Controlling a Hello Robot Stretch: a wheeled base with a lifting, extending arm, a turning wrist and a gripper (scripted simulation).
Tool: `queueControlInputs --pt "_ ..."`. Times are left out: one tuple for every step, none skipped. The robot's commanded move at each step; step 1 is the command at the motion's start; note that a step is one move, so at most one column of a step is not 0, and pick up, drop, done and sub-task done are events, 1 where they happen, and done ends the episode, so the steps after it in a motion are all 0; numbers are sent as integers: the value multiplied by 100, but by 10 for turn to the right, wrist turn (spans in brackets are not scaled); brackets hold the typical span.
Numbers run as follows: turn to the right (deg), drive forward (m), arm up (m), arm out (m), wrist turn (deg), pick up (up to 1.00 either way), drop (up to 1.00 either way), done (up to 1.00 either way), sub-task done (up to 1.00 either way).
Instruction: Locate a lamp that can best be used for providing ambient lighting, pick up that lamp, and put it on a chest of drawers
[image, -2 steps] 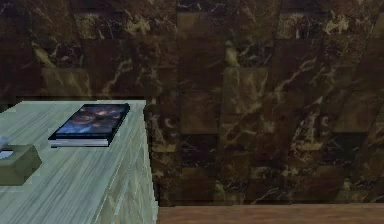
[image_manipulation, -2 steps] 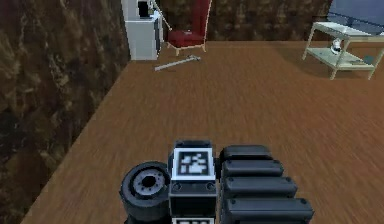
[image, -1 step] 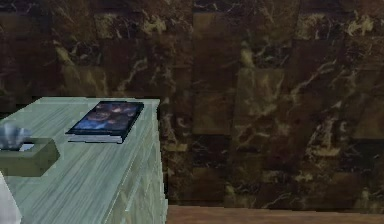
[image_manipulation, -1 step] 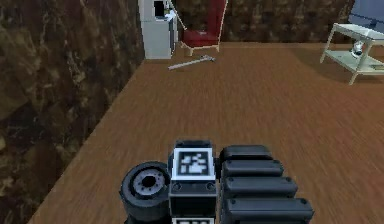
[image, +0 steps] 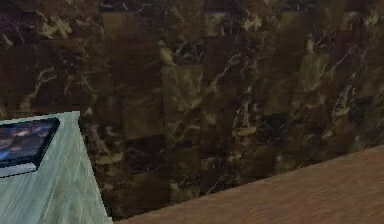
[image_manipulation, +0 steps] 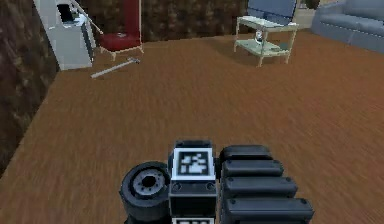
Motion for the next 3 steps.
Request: queueControlInputs --pt "-420 0 0 0 0 0 0 0 0" --pt "360 0 0 0 0 0 0 0 0" --pt "-120 0 0 0 0 0 0 0 0"
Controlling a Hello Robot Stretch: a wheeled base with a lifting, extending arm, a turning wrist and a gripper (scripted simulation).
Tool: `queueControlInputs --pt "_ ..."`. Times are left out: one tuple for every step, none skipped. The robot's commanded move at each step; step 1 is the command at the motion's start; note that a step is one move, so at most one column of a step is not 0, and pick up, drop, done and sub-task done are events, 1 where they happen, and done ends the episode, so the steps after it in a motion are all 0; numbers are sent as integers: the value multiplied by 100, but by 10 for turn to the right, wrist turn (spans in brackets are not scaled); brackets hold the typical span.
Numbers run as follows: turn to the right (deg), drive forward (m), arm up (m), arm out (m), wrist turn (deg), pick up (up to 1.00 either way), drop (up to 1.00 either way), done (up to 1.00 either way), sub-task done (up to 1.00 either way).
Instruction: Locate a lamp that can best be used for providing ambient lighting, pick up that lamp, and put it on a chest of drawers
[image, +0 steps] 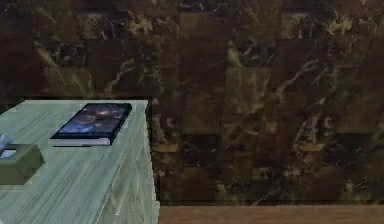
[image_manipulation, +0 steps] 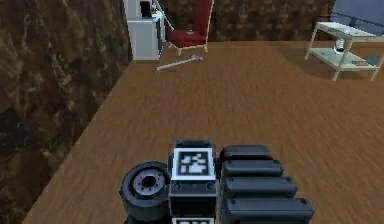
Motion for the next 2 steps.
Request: queueControlInputs --pt "0 20 0 0 0 0 0 0 0" --pt "-300 0 0 0 0 0 0 0 0"
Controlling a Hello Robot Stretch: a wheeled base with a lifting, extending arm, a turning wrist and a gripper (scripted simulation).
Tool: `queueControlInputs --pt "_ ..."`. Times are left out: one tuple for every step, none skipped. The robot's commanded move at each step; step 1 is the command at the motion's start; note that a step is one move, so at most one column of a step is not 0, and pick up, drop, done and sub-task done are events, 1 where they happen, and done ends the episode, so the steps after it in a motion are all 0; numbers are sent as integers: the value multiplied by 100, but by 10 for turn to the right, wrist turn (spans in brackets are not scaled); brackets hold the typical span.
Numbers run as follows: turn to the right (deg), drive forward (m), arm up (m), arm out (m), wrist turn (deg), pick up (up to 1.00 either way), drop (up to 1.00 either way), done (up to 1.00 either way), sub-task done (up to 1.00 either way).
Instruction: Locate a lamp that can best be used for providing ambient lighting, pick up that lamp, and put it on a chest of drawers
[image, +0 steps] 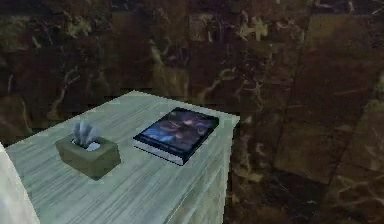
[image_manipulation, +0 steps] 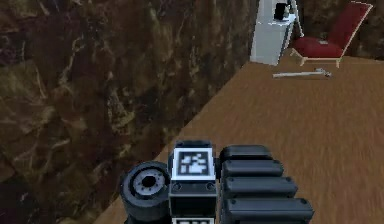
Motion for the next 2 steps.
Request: queueControlInputs --pt "330 0 0 0 0 0 0 0 0" --pt "-330 0 0 0 0 0 0 0 0"
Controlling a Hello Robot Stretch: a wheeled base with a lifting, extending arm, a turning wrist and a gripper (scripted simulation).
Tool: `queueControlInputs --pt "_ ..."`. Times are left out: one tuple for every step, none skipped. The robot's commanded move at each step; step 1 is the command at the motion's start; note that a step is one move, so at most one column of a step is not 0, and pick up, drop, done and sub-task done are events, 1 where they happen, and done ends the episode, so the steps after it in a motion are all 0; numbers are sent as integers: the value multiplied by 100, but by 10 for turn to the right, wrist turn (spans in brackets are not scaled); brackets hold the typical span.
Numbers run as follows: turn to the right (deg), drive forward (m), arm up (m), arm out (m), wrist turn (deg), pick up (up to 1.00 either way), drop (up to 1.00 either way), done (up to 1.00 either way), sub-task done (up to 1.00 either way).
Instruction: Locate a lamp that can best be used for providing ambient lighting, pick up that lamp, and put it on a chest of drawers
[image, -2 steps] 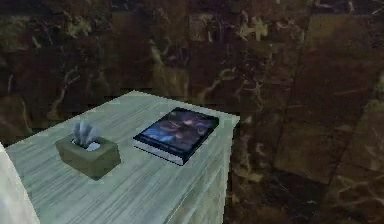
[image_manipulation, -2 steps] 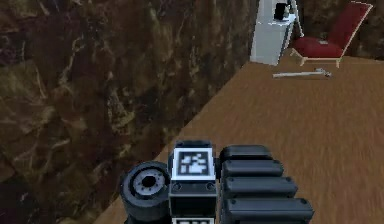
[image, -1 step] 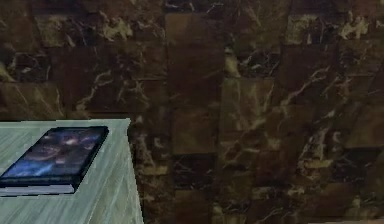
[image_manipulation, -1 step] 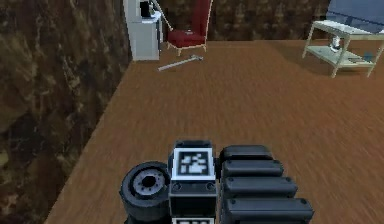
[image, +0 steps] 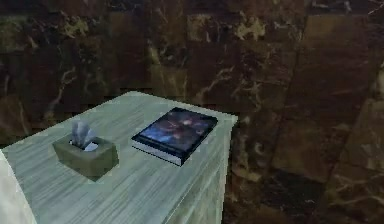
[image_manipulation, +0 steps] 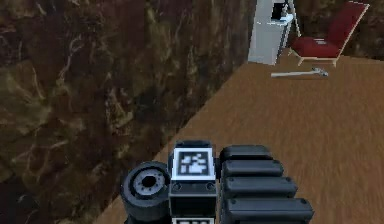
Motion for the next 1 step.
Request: queueControlInputs --pt "450 0 0 0 0 0 0 0 0"
